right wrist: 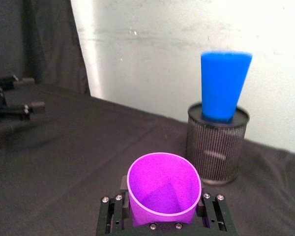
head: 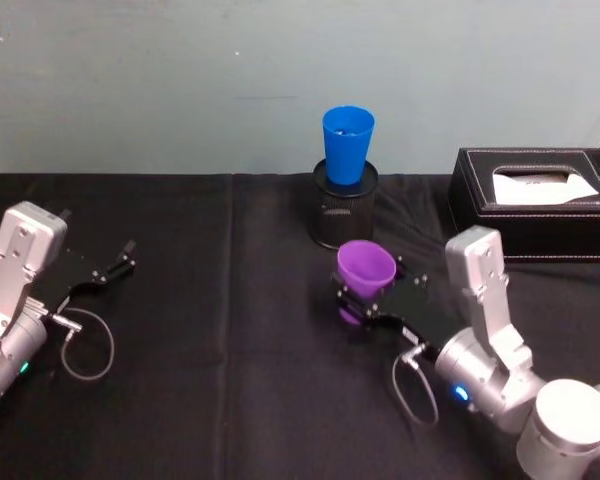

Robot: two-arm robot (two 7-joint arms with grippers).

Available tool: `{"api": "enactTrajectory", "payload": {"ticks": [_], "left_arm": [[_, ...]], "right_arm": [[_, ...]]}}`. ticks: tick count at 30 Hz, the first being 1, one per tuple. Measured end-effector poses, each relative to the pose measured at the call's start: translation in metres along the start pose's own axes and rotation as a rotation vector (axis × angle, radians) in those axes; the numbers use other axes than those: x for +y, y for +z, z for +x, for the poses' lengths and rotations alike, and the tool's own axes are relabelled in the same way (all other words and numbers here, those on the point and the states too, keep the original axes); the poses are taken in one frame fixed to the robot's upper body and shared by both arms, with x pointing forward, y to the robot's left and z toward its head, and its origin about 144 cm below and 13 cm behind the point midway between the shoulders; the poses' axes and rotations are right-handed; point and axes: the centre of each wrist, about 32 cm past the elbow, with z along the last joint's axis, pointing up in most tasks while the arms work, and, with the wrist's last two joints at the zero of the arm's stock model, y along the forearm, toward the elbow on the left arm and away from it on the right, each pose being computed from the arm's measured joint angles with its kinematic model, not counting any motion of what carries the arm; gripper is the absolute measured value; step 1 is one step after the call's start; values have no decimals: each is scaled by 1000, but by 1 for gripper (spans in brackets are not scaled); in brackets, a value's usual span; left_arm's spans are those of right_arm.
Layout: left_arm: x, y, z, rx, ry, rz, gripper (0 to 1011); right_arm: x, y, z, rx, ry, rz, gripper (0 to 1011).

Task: Pick up one cup with a gripper and tap it against the other cup.

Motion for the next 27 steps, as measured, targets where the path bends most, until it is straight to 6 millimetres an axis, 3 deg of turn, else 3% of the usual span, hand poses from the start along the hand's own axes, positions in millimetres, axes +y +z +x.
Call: {"api": "enactTrajectory", "payload": {"ticks": [5, 11, 27], "left_arm": [[0, 0, 0, 0, 0, 0, 1000], [0, 0, 0, 0, 0, 0, 1000], [0, 0, 0, 0, 0, 0, 1000]], "right_arm": [[-4, 36, 5, -15, -12, -10, 723], [-11, 64, 10, -6, -13, -27, 723], [-12, 66, 11, -1, -13, -32, 723]]}}
